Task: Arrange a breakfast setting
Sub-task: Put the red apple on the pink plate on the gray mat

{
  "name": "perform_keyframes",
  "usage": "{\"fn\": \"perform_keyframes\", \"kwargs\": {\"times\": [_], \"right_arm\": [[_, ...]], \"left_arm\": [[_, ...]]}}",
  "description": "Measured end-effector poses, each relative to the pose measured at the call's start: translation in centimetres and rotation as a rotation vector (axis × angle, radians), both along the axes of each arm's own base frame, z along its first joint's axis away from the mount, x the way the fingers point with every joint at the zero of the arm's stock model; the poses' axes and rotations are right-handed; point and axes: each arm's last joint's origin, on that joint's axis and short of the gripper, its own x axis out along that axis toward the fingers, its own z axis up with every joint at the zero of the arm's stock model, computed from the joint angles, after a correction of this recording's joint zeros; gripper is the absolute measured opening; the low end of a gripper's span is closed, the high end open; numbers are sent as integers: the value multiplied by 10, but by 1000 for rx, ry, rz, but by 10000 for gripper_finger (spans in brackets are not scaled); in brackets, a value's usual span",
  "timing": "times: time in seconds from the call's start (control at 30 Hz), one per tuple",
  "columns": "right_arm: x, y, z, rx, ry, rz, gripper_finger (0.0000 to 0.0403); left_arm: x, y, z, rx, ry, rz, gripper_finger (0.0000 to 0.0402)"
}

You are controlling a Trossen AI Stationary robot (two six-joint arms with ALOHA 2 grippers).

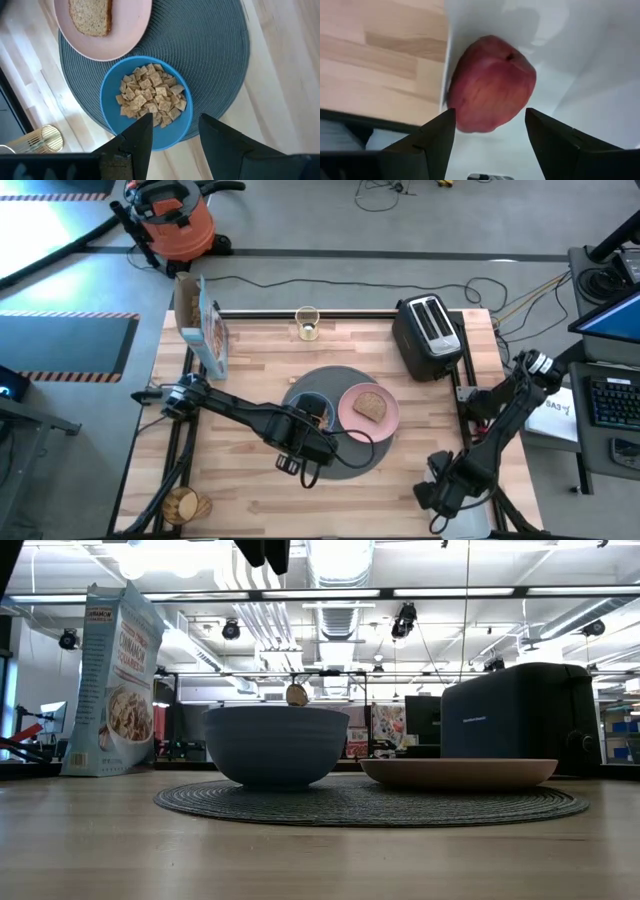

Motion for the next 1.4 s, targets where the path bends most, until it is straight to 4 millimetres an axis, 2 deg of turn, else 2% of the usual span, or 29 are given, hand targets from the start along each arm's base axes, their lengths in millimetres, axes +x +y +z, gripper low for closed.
{"fn": "perform_keyframes", "kwargs": {"times": [0.33,0.83,1.4], "right_arm": [[1,9,-15,-31,37,1,231],[-3,2,-21,-129,19,38,231],[-3,3,-20,-108,17,49,237]], "left_arm": [[-1,0,1,5,7,-13,142],[-1,0,0,5,7,-13,142],[-1,1,1,5,6,-12,142]]}}
